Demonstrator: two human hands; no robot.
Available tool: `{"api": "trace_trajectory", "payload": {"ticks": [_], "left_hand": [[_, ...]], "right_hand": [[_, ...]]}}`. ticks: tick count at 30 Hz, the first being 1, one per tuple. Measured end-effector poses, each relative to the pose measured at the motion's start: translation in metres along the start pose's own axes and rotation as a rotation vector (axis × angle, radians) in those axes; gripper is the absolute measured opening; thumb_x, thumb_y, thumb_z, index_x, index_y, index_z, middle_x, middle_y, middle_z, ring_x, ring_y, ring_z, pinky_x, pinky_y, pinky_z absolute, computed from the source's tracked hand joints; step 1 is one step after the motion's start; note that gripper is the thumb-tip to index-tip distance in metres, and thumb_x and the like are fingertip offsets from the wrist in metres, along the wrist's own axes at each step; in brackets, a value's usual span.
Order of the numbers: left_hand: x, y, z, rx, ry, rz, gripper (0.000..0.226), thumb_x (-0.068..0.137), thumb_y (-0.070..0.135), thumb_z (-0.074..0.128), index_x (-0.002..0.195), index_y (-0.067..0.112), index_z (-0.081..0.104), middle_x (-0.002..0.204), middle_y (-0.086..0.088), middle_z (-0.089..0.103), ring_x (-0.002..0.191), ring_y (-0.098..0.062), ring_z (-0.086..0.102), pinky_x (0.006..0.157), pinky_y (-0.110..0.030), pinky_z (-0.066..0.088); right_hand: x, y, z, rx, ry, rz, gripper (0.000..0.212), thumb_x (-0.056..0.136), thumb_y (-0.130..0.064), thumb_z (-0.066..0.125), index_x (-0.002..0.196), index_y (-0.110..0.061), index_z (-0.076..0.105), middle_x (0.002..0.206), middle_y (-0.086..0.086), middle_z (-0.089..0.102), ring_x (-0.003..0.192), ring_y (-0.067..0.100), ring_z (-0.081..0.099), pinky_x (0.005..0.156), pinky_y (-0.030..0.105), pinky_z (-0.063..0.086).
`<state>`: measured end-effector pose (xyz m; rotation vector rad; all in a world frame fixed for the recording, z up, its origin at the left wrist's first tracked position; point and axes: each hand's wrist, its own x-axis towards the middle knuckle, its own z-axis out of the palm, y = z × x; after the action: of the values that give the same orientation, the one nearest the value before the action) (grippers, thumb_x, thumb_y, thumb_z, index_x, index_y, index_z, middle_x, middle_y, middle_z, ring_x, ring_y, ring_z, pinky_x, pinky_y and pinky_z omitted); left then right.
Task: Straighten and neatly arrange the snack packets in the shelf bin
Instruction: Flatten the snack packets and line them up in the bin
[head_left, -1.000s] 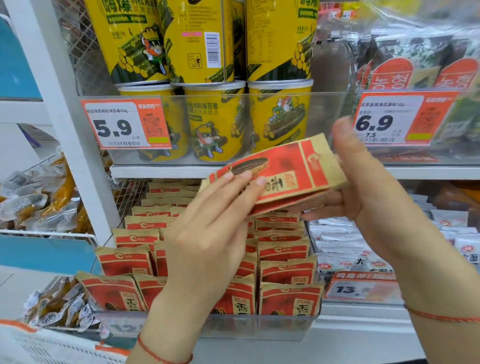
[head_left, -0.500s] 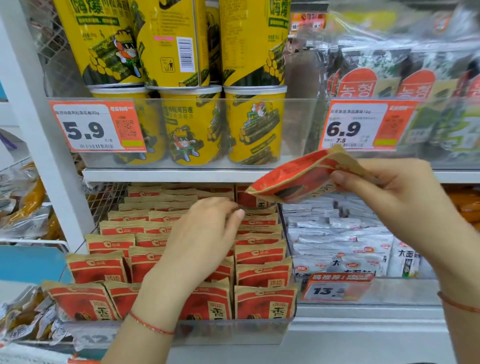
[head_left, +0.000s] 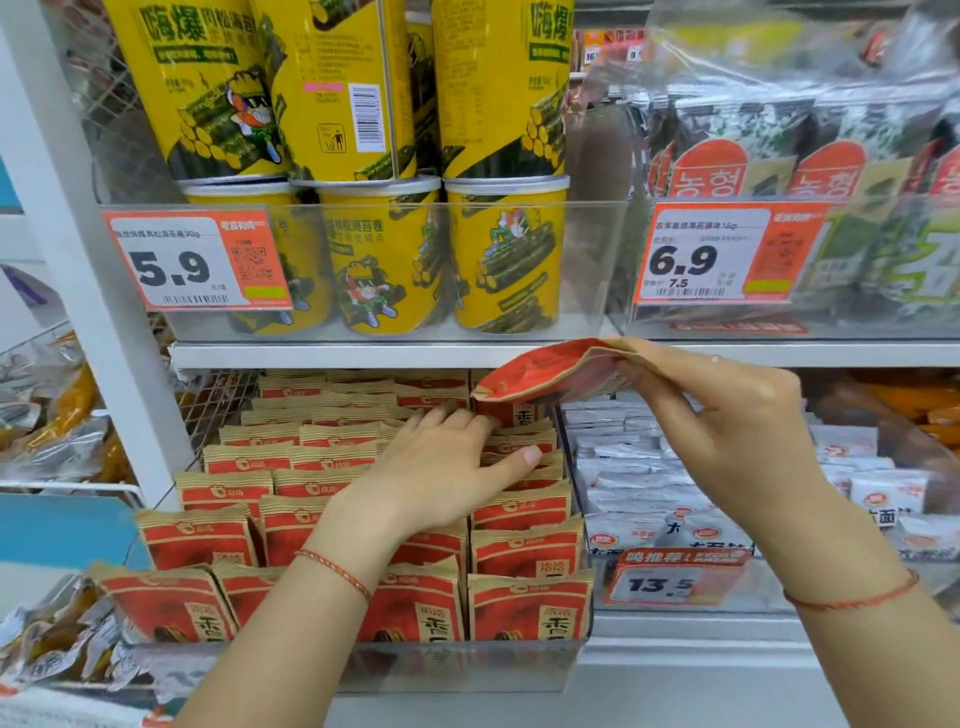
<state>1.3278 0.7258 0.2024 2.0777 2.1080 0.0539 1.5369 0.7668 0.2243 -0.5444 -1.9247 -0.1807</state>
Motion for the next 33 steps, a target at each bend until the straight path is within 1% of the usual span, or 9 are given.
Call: {"api": "trace_trajectory", "payload": {"ticks": [2,6,10,15,19,24,26,29,33], "left_hand": [[-0.003,-0.002,0.003,0.003,0.022,0.014,0.074,0.092,0.071,0.021,0.149,0.026,0.034,0.153,0.002,0.036,0.142,-0.021,0.026,0.118,-0.04,0.018],[-0.008,-0.004,0.008,0.009,0.054,0.042,0.073,0.093,0.069,0.02,0.149,0.025,0.034,0.153,0.004,0.035,0.144,-0.018,0.022,0.12,-0.038,0.012],[-0.007,-0.004,0.008,-0.001,0.042,0.042,0.074,0.093,0.069,0.019,0.151,0.025,0.031,0.156,0.004,0.031,0.146,-0.018,0.018,0.121,-0.038,0.01],[-0.005,-0.005,0.009,-0.013,0.043,0.033,0.071,0.093,0.069,0.021,0.151,0.028,0.029,0.158,0.004,0.027,0.148,-0.019,0.014,0.12,-0.039,0.008],[-0.005,-0.004,0.008,-0.031,0.032,0.027,0.071,0.094,0.068,0.023,0.151,0.028,0.027,0.159,0.004,0.024,0.149,-0.018,0.01,0.12,-0.038,0.007],[-0.006,-0.005,0.008,-0.042,0.03,0.028,0.07,0.093,0.069,0.023,0.151,0.03,0.029,0.158,0.006,0.026,0.148,-0.015,0.012,0.119,-0.038,0.008],[-0.006,-0.005,0.007,-0.051,0.023,0.027,0.07,0.092,0.07,0.022,0.151,0.031,0.028,0.158,0.007,0.026,0.148,-0.014,0.011,0.119,-0.038,0.008],[-0.005,-0.005,0.006,-0.056,0.019,0.025,0.071,0.091,0.07,0.022,0.151,0.032,0.027,0.158,0.008,0.024,0.148,-0.013,0.009,0.119,-0.037,0.007],[-0.005,-0.003,0.005,-0.056,0.025,0.02,0.069,0.092,0.07,0.024,0.151,0.034,0.026,0.159,0.009,0.022,0.148,-0.012,0.007,0.119,-0.034,0.005]], "right_hand": [[-0.003,-0.001,0.007,-0.008,0.001,-0.043,0.024,0.087,-0.012,0.061,0.109,-0.008,0.07,0.096,-0.001,0.072,0.086,0.007,0.057,0.073,0.004,0.04],[-0.014,0.006,0.027,-0.037,-0.099,-0.069,0.027,0.087,-0.013,0.058,0.111,-0.009,0.071,0.103,0.003,0.074,0.088,0.013,0.065,0.073,0.021,0.048],[-0.021,0.014,0.044,-0.124,-0.253,-0.007,0.032,0.091,-0.026,0.047,0.105,-0.013,0.073,0.077,0.004,0.074,0.06,0.025,0.067,0.054,0.031,0.048],[-0.014,0.017,0.07,-0.291,-0.381,0.052,0.03,0.093,-0.029,0.047,0.082,-0.007,0.065,0.051,0.008,0.057,0.041,0.032,0.056,0.036,0.029,0.038],[0.004,0.021,0.085,-0.386,-0.641,0.158,0.029,0.102,-0.03,0.04,0.114,-0.012,0.06,0.091,0.014,0.07,0.084,0.037,0.066,0.061,0.034,0.04],[0.008,0.033,0.105,-0.253,-0.662,0.427,0.038,0.098,-0.034,0.049,0.129,-0.012,0.054,0.123,0.013,0.062,0.11,0.032,0.058,0.085,0.034,0.045],[0.007,0.045,0.105,-0.079,-0.614,0.651,0.042,0.093,-0.037,0.059,0.127,-0.013,0.057,0.124,0.01,0.063,0.116,0.029,0.057,0.093,0.032,0.044],[0.001,0.053,0.1,0.158,-0.477,0.771,0.024,0.088,-0.031,0.067,0.105,-0.013,0.068,0.105,0.007,0.072,0.104,0.027,0.064,0.092,0.038,0.048],[0.004,0.052,0.103,0.055,-0.566,0.744,0.031,0.09,-0.039,0.062,0.109,-0.016,0.07,0.112,0.005,0.07,0.107,0.026,0.062,0.092,0.037,0.048]]}}
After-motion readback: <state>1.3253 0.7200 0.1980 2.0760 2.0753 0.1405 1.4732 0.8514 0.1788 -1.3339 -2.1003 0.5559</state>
